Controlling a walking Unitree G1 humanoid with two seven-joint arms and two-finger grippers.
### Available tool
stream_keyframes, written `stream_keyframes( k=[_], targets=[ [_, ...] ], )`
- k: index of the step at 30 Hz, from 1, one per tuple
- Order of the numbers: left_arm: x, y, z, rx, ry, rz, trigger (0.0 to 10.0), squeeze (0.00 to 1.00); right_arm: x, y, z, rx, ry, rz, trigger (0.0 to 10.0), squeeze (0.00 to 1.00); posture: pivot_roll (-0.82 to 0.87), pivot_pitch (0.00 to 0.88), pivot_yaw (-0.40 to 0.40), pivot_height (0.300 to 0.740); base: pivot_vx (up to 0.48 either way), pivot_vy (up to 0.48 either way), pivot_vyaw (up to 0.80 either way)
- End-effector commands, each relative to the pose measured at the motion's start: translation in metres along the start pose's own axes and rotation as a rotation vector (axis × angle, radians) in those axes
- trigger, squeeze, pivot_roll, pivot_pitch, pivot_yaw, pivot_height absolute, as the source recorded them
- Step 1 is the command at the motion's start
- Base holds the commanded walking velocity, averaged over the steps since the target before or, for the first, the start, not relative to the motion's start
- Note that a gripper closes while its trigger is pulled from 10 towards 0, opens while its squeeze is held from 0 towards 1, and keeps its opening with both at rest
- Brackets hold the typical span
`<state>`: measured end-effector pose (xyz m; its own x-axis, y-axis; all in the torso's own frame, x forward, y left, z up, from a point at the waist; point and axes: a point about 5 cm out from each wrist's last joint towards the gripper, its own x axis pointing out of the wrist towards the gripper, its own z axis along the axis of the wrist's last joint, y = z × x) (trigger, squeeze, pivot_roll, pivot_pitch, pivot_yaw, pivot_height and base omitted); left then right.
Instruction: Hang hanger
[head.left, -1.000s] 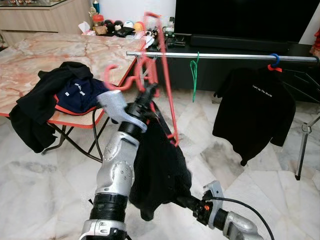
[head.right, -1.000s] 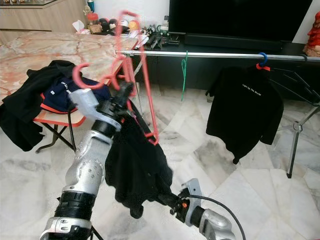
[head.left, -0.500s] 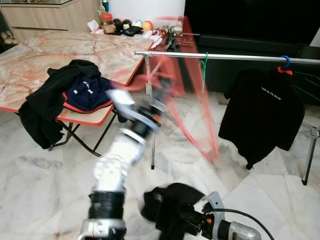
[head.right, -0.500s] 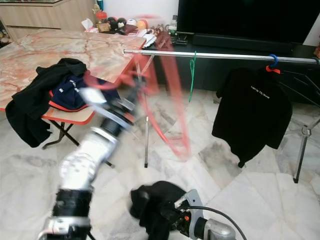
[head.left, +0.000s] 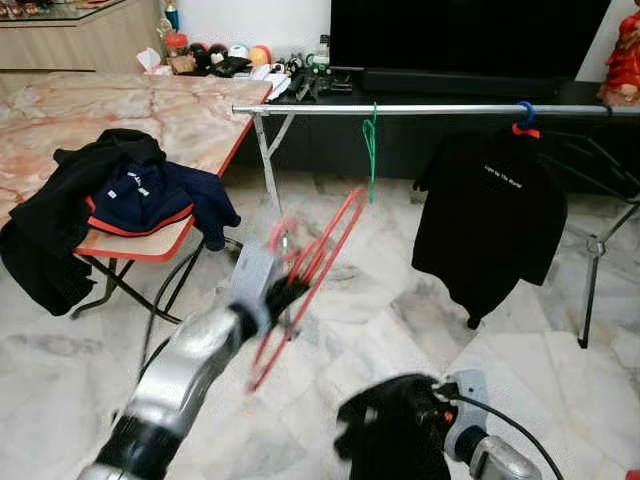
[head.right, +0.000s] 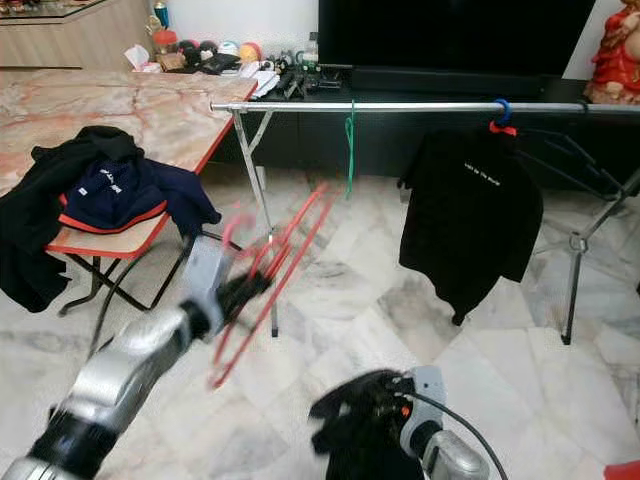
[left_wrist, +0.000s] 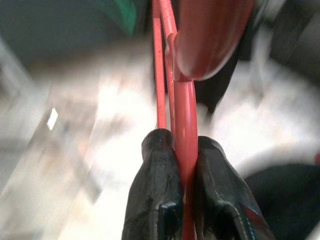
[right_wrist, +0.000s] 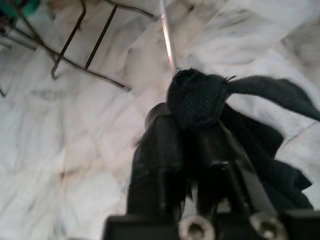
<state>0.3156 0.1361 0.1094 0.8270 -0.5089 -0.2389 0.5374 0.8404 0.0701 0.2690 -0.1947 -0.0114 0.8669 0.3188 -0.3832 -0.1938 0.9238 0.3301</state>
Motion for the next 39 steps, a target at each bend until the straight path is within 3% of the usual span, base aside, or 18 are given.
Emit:
stream_keyframes(
  k=[1,4,8,11,13,14,15,16,17,20,22,26,29,33,39],
  targets=[
    [-0.007,0.008,-0.021,0.027,0.073,0.061,10.0,0.0,0.003,-0.003,0.021,0.025,-0.138,-0.069,0.0,0.0,0.0,0.082,0.022,0.74,0.0,0.0,0.0],
    [-0.029,0.02,-0.076,-0.057,0.236,0.171,10.0,0.0,0.001,-0.015,0.041,0.094,-0.273,-0.232,0.0,0.0,0.0,0.08,0.019,0.74,0.0,0.0,0.0],
    [-0.064,0.027,-0.133,-0.122,0.435,0.296,10.0,0.0,-0.002,-0.018,0.062,0.107,-0.379,-0.319,0.0,0.0,0.0,0.077,0.014,0.74,0.0,0.0,0.0],
    [-0.091,0.026,-0.166,-0.173,0.546,0.375,10.0,0.0,-0.005,-0.016,0.077,0.083,-0.454,-0.36,0.0,0.0,0.01,0.065,0.013,0.74,0.0,0.0,0.0],
    [-0.119,0.019,-0.196,-0.244,0.64,0.447,10.0,0.0,-0.006,-0.006,0.093,0.077,-0.519,-0.338,0.0,0.0,0.0,0.052,0.013,0.74,0.0,0.0,0.0],
    [-0.119,0.019,-0.196,-0.244,0.64,0.447,10.0,0.0,-0.006,-0.006,0.093,0.077,-0.519,-0.338,0.0,0.0,0.0,0.052,0.013,0.74,0.0,0.0,0.0],
    [-0.129,0.016,-0.205,-0.272,0.669,0.484,10.0,0.0,-0.006,0.001,0.097,0.017,-0.522,-0.292,0.0,0.0,0.01,0.041,0.012,0.74,0.0,0.0,0.0],
    [-0.138,0.014,-0.214,-0.333,0.682,0.54,10.0,0.0,-0.007,0.005,0.1,-0.032,-0.521,-0.292,9.9,0.0,0.02,0.028,0.011,0.74,0.0,0.0,0.0],
    [-0.138,0.014,-0.214,-0.333,0.682,0.54,10.0,0.0,-0.007,0.005,0.1,-0.032,-0.521,-0.292,9.9,0.0,0.02,0.028,0.011,0.74,0.0,0.0,0.0],
    [-0.158,0.002,-0.233,-0.461,0.769,0.625,10.0,0.0,-0.007,0.006,0.105,-0.038,-0.532,-0.313,10.0,0.0,0.0,0.01,0.008,0.74,0.0,0.0,0.0],
    [-0.162,-0.011,-0.241,-0.479,0.821,0.581,10.0,0.0,-0.007,0.005,0.11,-0.013,-0.552,-0.347,10.0,0.0,-0.03,0.0,0.019,0.74,0.0,0.0,0.0],
    [-0.158,-0.013,-0.24,-0.461,0.802,0.573,10.0,0.0,-0.011,0.003,0.118,-0.015,-0.584,-0.375,10.0,0.0,-0.02,0.0,0.018,0.74,0.0,0.0,0.0],
    [-0.151,-0.006,-0.236,-0.516,0.75,0.629,10.0,0.0,-0.01,0.009,0.114,0.043,-0.568,-0.38,10.0,0.0,-0.02,0.0,0.014,0.74,0.0,0.0,0.0],
    [-0.15,-0.006,-0.236,-0.496,0.779,0.631,10.0,0.0,-0.006,0.025,0.104,0.011,-0.522,-0.332,10.0,0.0,-0.02,0.0,0.016,0.74,0.0,0.12,0.0],
    [-0.148,-0.013,-0.239,-0.492,0.809,0.597,10.0,0.0,-0.004,0.031,0.102,0.029,-0.518,-0.345,10.0,0.0,-0.03,0.0,0.019,0.74,0.0,0.48,0.0]
  ],
)
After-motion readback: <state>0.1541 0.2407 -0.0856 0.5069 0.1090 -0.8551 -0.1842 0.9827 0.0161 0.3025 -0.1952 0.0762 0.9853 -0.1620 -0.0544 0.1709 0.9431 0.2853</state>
